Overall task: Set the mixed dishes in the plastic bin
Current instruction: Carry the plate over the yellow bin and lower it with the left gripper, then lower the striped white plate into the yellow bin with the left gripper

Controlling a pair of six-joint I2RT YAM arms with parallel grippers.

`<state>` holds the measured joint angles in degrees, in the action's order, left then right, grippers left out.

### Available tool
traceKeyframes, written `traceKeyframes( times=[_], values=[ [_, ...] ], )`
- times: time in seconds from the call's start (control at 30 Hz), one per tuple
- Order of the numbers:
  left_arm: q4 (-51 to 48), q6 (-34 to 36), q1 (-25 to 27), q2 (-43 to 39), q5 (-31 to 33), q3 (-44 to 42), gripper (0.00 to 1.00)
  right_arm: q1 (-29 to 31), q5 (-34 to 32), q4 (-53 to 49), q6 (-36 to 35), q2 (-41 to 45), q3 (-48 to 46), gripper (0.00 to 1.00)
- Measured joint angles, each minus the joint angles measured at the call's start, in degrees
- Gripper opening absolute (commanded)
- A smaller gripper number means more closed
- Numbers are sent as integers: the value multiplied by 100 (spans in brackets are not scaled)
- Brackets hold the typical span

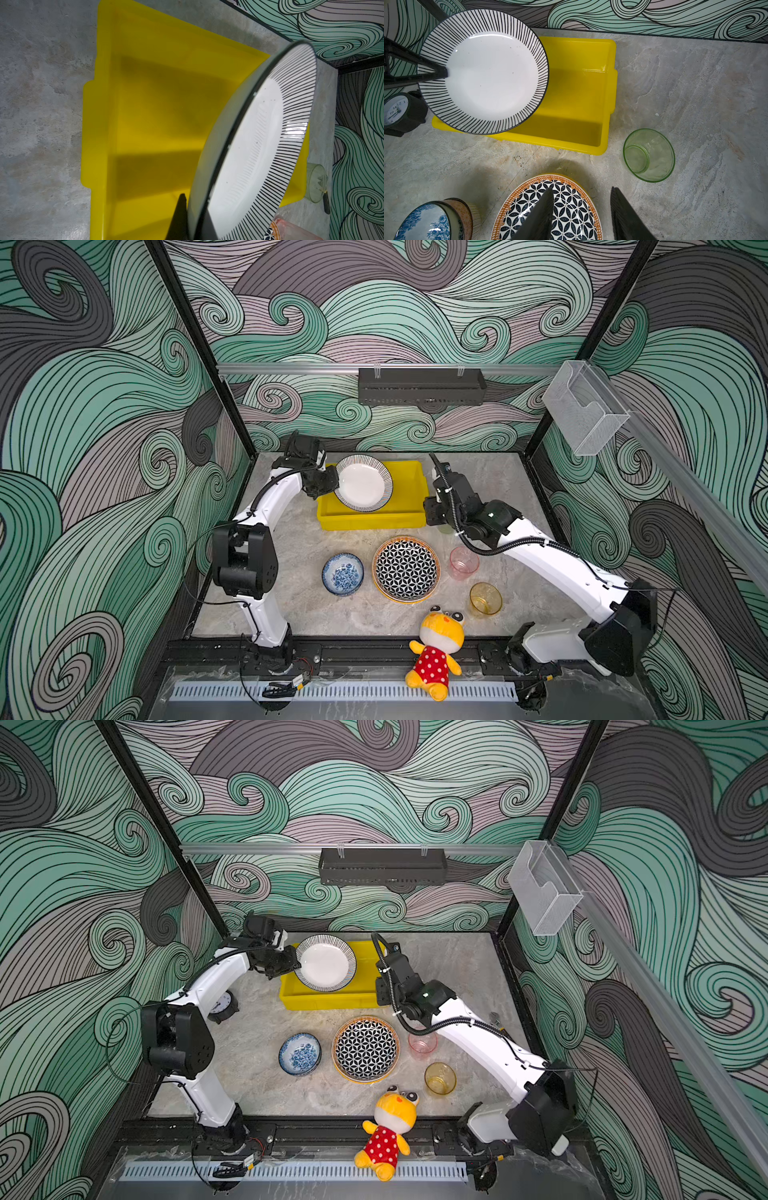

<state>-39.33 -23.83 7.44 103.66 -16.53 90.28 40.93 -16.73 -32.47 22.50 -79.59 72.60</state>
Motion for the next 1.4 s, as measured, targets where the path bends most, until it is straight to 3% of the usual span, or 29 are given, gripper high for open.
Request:
traceKeyframes(
  times=[0.57, 1.4],
  values=[
    [-146, -142, -28, 826, 181, 608, 0, 0, 28, 17, 2, -85, 0, 47],
    [-299, -417, -28, 1276, 203, 363, 0, 0, 179, 59, 46, -96, -11, 47]
  ],
)
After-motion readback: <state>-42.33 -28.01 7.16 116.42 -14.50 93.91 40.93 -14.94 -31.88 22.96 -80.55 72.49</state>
